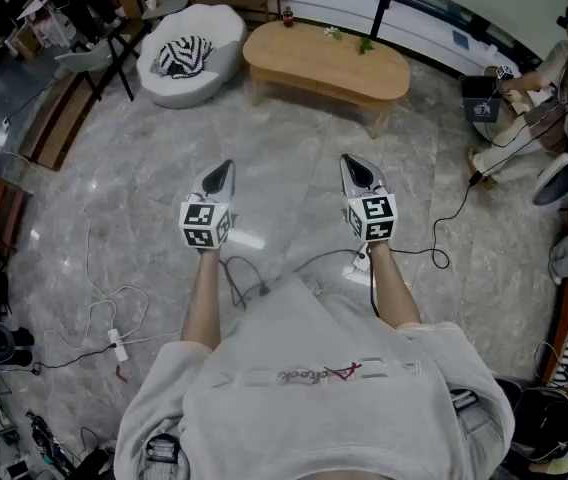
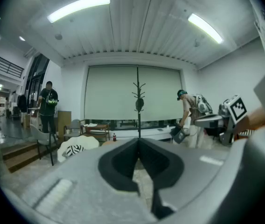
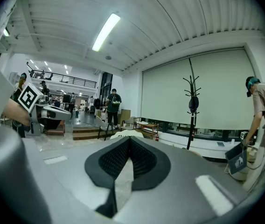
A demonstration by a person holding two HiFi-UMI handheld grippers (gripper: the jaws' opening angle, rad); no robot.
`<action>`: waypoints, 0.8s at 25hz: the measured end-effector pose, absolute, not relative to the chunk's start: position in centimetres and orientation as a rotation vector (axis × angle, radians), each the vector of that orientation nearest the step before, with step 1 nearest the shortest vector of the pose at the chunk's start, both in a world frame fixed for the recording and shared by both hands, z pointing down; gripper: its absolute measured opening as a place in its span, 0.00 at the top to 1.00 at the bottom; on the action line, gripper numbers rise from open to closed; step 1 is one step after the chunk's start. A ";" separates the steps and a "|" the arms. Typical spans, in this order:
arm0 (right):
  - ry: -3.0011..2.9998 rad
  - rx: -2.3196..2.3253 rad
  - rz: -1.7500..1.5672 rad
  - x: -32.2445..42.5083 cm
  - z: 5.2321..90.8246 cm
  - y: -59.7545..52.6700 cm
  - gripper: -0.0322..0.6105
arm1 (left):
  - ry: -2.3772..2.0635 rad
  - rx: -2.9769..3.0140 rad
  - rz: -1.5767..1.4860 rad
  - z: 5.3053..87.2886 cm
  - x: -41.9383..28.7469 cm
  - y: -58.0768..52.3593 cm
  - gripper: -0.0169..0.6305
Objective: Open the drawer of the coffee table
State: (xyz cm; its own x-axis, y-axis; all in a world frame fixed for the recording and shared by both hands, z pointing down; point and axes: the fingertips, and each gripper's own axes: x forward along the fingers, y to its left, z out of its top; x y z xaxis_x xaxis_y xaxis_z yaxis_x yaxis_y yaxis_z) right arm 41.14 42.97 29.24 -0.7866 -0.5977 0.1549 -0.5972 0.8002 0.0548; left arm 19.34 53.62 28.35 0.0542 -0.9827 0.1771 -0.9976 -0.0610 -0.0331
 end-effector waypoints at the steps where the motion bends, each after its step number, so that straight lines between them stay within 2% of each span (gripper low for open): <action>1: -2.823 0.944 -0.008 41.0 29.0 42.9 0.94 | -2.076 2.210 0.233 28.3 19.3 53.5 0.98; 20: -2.839 0.869 -0.003 44.8 29.7 40.7 0.94 | -2.113 2.166 0.243 28.4 22.7 51.1 0.98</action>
State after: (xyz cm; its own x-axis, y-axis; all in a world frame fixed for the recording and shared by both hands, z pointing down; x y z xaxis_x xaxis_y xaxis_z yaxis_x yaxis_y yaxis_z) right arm 44.81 40.66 29.73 -0.8150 -0.5560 0.1631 -0.5556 0.8298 0.0523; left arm 22.74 51.08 28.38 0.0210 -0.9821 0.1874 -0.9989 -0.0283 -0.0362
